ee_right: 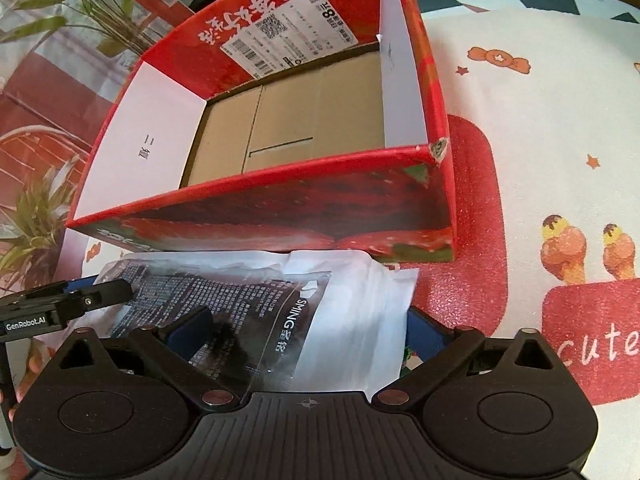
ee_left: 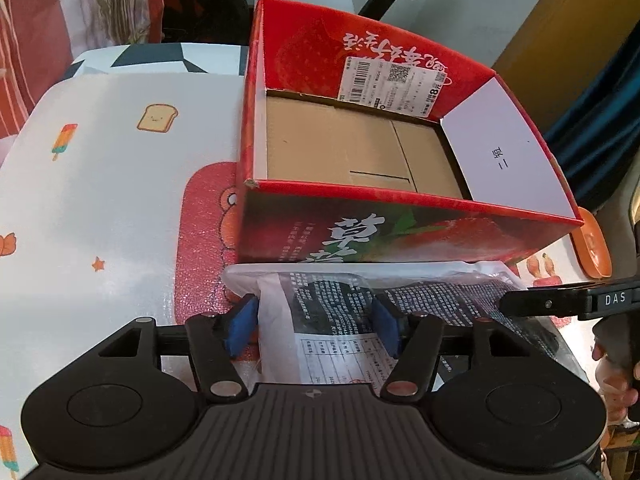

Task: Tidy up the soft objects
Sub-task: 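Close the left gripper on one package edge while the right gripper grips the other edge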

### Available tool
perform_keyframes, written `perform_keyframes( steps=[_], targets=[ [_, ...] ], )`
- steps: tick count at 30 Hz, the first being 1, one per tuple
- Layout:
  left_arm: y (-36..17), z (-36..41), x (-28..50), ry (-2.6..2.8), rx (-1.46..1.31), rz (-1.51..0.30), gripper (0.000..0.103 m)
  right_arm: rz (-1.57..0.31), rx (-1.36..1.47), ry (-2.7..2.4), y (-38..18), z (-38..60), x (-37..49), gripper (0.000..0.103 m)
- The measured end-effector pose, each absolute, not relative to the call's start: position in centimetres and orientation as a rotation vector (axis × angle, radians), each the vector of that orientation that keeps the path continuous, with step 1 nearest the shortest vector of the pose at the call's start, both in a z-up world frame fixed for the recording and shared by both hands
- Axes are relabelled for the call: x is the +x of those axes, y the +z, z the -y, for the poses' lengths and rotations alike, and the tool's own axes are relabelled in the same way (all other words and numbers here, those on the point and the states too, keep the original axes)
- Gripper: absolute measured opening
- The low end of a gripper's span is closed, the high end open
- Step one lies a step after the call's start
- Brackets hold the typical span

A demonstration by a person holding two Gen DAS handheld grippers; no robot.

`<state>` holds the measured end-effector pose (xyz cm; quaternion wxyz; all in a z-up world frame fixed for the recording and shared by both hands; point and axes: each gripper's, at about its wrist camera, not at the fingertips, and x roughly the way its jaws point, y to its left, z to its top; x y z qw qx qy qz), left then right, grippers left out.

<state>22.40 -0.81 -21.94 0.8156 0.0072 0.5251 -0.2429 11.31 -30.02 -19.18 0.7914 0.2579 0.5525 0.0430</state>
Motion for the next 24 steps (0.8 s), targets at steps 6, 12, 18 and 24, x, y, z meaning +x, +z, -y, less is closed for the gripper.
perform_keyframes(
  steps=[6, 12, 18, 24],
  targets=[
    [-22.3, 0.2, 22.7, -0.533, 0.013, -1.125, 0.070, -1.166, 0.556, 0.112, -18.3, 30.2, 10.8, 0.094],
    [-22.7, -0.2, 23.2, -0.530, -0.043, -1.153, 0.071, -1.183, 0.593, 0.115, -19.3, 30.5, 10.9, 0.093],
    [-23.3, 0.1, 23.7, -0.553, -0.074, -1.187, 0.071, -1.179, 0.628, 0.120, -19.5, 30.2, 11.0, 0.083],
    [-21.9, 0.5, 23.0, -0.605, -0.032, -1.139, 0.063, -1.120, 0.535, 0.198, -16.5, 29.0, 10.9, 0.067]
  ],
)
